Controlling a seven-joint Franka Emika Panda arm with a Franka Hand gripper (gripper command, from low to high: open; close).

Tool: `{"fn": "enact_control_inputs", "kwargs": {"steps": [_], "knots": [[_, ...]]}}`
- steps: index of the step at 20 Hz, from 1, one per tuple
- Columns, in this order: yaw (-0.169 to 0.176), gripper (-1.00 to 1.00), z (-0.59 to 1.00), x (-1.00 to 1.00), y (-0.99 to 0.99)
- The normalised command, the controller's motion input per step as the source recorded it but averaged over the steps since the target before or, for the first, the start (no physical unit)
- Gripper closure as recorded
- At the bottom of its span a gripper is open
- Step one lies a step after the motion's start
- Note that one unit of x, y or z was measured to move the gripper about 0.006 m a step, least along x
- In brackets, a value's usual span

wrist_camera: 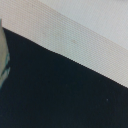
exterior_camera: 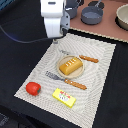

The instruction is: Interact with the objects in diverse but meaningful ways.

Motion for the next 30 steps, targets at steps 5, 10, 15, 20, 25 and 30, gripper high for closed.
{"fn": "enact_control_inputs", "kwargs": {"steps": [5, 10, 15, 20, 25, 30], "knots": [[0.000, -1.00, 0.00, 0.24, -0.75], [0.000, -1.00, 0.01, 0.26, -0.75], [0.000, -1.00, 0.17, 0.25, -0.69], [0.000, -1.00, 0.20, 0.24, -0.68], [0.000, -1.00, 0.10, 0.20, -0.71], [0.000, -1.00, 0.02, 0.22, -0.69]]}}
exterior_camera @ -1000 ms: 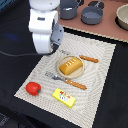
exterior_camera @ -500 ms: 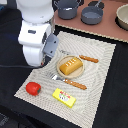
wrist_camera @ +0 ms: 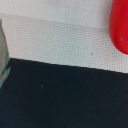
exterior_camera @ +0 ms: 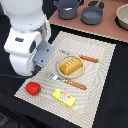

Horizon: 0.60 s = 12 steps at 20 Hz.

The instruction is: Interact with the objects in diverse but meaningful ways.

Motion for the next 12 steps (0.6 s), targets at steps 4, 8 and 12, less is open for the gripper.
{"fn": "enact_control_inputs", "kwargs": {"steps": [4, 8, 12], "knots": [[0.000, -1.00, 0.00, 0.23, -0.65], [-0.011, -1.00, 0.00, 0.32, -0.58], [-0.029, -1.00, 0.00, 0.40, -0.49]]}}
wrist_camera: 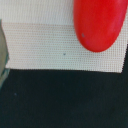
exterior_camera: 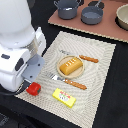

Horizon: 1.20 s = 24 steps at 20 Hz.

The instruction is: Interact with the objects in diverse but meaningful ways.

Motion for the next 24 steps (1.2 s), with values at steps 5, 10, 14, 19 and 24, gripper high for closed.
{"fn": "enact_control_inputs", "kwargs": {"steps": [5, 10, 14, 19, 24], "knots": [[-0.020, -1.00, 0.00, 0.43, -0.39], [-0.010, -1.00, -0.02, 0.37, -0.21], [0.000, -1.00, -0.10, 0.18, -0.13], [0.000, -1.00, -0.15, 0.15, -0.13], [0.000, -1.00, -0.17, 0.11, -0.12]]}}
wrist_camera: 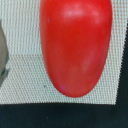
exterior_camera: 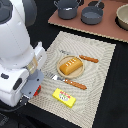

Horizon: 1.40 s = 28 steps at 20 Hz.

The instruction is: Interact with the objects in diverse but meaningful ways.

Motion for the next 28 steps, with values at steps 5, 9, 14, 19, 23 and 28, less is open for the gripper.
{"fn": "enact_control_inputs", "kwargs": {"steps": [5, 9, 14, 19, 23, 28], "knots": [[0.000, -1.00, -0.15, 0.13, -0.12], [0.000, -1.00, -0.14, 0.12, -0.12], [0.000, 1.00, -0.15, 0.10, -0.15], [0.000, 1.00, -0.16, 0.08, -0.15], [0.000, 1.00, -0.15, 0.08, -0.15], [0.000, 1.00, -0.03, 0.17, -0.10]]}}
